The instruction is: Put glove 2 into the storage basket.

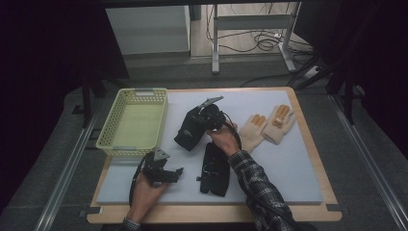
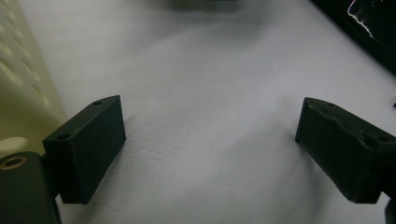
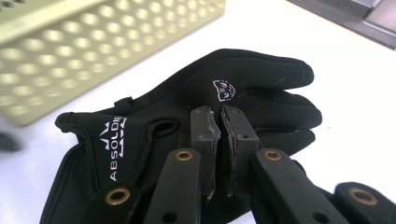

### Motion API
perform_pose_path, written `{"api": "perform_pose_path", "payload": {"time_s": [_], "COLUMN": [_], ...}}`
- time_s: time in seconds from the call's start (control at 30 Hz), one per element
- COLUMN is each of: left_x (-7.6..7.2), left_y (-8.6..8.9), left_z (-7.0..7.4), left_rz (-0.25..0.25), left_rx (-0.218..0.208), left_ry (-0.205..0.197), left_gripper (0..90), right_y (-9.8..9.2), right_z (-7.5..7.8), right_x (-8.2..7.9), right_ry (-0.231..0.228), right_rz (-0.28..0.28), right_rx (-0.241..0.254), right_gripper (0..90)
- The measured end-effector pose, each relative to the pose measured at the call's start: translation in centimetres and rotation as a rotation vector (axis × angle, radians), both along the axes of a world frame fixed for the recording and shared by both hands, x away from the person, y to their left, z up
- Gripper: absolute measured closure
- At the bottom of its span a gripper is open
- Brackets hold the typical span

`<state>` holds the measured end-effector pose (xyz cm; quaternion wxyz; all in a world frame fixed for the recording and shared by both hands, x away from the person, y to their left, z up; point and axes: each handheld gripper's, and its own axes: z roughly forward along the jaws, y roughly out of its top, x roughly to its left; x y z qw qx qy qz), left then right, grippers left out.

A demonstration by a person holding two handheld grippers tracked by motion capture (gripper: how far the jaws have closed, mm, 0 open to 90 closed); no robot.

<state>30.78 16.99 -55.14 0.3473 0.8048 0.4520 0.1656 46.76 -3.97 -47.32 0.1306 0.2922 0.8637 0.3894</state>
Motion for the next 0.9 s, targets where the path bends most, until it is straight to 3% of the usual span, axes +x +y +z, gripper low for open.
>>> {"api": "perform_pose_path", "payload": {"time_s": [0.13, 0.47, 0.67, 0.9], "left_x": [0.0, 0.0, 0.0, 0.0], "left_y": [0.0, -0.1, -0.1, -0.1], "left_z": [0.0, 0.0, 0.0, 0.0], "left_rz": [0.002, 0.005, 0.006, 0.006], "left_rx": [-0.003, -0.006, -0.007, -0.007], "left_ry": [0.0, -0.001, 0.001, 0.001], "left_gripper": [8.6, 8.6, 8.6, 8.7], "right_y": [-1.0, -4.9, -7.8, -8.9], "right_z": [1.6, 4.8, 4.4, 2.1], "right_x": [-1.7, -7.5, -12.1, -13.7], "right_ry": [0.0, -0.012, -0.003, -0.022], "right_rz": [0.045, 0.144, 0.214, 0.237], "right_rx": [0.032, 0.029, -0.014, -0.081], "right_gripper": [83.0, 82.9, 82.8, 82.7]}}
